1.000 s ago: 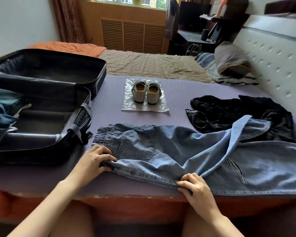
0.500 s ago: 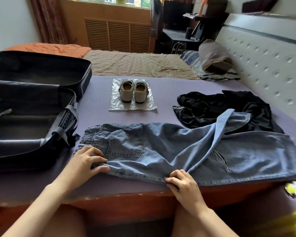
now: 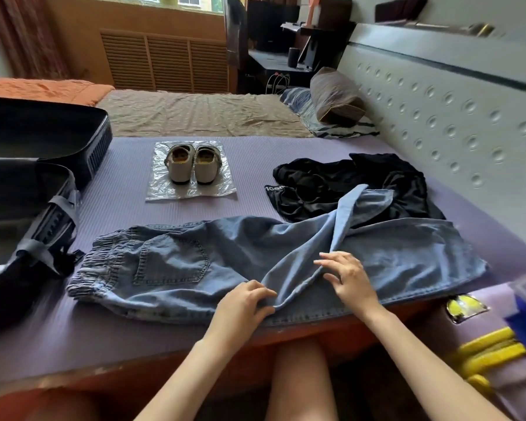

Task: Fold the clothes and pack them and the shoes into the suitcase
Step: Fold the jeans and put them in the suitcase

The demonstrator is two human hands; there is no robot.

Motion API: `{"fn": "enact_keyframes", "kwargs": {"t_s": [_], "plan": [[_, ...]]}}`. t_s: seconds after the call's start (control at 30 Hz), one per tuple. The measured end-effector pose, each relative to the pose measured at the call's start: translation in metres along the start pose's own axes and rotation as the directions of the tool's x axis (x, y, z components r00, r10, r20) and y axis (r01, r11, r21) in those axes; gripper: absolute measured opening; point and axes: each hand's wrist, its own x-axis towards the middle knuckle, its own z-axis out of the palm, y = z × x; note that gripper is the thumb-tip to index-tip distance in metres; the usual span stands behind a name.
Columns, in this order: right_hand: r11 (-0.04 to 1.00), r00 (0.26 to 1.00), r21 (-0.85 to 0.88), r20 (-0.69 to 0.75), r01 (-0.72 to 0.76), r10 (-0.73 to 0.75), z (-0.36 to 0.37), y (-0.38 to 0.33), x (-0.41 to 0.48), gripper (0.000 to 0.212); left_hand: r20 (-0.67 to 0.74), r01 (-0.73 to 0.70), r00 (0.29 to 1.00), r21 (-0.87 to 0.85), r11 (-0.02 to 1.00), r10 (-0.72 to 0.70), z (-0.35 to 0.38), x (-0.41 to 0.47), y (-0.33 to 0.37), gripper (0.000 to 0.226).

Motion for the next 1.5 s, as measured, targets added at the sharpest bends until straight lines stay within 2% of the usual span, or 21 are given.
{"fn": "enact_keyframes", "kwargs": {"t_s": [0.1,0.17,0.27,0.37,0.5,0.6,0.73,0.87,0.97,1.07,1.2,1.27,1.37,1.4,1.5], "plan": [[0.995,0.987,-0.079,0.141,-0.066,0.077,-0.01,0.016,0.014,0.023,0.05,0.075,0.996,0.091,0.993,-0.08,0.016,0.006,0.008,0.035],[0.991,0.985,-0.126,0.164,-0.039,0.06,-0.015,0.023,0.021,0.017,0.069,0.109,0.991,0.119,0.987,-0.118,0.022,0.008,0.01,0.034],[0.982,0.995,-0.164,0.031,0.099,-0.095,-0.026,0.027,0.027,0.018,-0.001,0.142,0.99,0.1,0.985,-0.143,0.023,0.009,0.015,0.026],[0.961,0.96,-0.187,-0.15,0.205,-0.235,-0.048,0.023,0.021,0.003,-0.14,0.109,0.985,0.063,0.992,-0.099,0.016,0.009,0.02,0.019],[0.95,0.924,-0.227,-0.268,0.216,-0.274,-0.062,0.021,-0.023,0.004,-0.163,0.035,0.986,0.063,0.997,-0.024,0.016,0.0,0.023,0.027],[0.958,0.941,-0.235,-0.257,0.162,-0.222,-0.042,0.03,-0.063,0.013,-0.135,-0.024,0.99,0.125,0.992,0.041,0.023,-0.006,0.021,0.034],[0.974,0.957,-0.202,-0.246,0.105,-0.154,-0.018,0.038,-0.085,0.016,-0.096,-0.086,0.99,0.168,0.982,0.103,0.036,-0.014,0.014,0.032],[0.976,0.965,-0.198,-0.228,0.087,-0.132,-0.009,0.037,-0.085,0.017,-0.051,-0.098,0.993,0.191,0.977,0.109,0.04,-0.017,0.009,0.03],[0.984,0.976,-0.167,-0.196,0.065,-0.097,-0.004,0.04,-0.087,0.02,-0.044,-0.1,0.993,0.19,0.977,0.11,0.044,-0.017,0.005,0.014],[0.989,0.984,-0.146,-0.167,0.038,-0.063,-0.001,0.043,-0.09,0.023,-0.05,-0.063,0.996,0.197,0.978,0.074,0.048,-0.017,0.001,0.012],[0.997,0.987,-0.072,-0.162,-0.009,-0.003,0.002,0.04,-0.099,0.028,-0.023,-0.049,0.998,0.258,0.965,0.057,0.049,-0.013,0.004,0.033],[0.996,0.975,0.051,-0.207,-0.068,0.077,-0.003,0.035,-0.096,0.031,-0.04,-0.032,0.998,0.247,0.968,0.043,0.048,-0.006,0.009,0.036],[0.975,0.938,0.18,-0.296,-0.132,0.181,-0.019,0.03,-0.076,0.03,-0.091,-0.06,0.993,0.204,0.977,0.08,0.051,0.009,0.016,0.012],[0.968,0.921,0.189,-0.322,-0.163,0.218,-0.025,0.031,-0.066,0.028,-0.094,-0.079,0.99,0.207,0.975,0.1,0.054,0.015,0.018,0.01],[0.935,0.866,0.171,-0.355,-0.31,0.352,-0.038,0.042,-0.036,0.015,-0.072,-0.147,0.983,0.224,0.963,0.167,0.068,0.033,0.025,0.029]]}}
